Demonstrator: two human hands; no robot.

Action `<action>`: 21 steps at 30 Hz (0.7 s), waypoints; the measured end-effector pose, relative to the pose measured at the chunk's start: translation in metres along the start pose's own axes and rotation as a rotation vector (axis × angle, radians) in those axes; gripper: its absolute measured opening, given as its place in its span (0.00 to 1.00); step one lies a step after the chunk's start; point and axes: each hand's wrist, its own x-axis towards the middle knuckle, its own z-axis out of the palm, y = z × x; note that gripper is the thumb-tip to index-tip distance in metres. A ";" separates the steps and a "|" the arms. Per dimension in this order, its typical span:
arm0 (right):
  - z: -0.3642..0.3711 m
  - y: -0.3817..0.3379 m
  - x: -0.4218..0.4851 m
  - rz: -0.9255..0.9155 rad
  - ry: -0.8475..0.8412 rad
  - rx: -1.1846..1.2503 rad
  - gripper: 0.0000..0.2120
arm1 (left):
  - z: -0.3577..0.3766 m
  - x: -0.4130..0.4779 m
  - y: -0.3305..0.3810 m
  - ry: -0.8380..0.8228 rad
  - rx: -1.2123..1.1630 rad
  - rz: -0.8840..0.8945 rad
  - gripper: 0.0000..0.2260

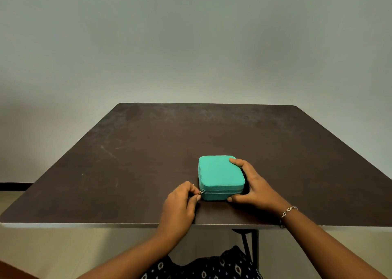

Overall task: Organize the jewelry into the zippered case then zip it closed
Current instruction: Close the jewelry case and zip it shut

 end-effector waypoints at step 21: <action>-0.003 0.002 -0.006 -0.027 -0.045 -0.070 0.46 | 0.005 0.031 0.003 0.127 -0.118 0.025 0.24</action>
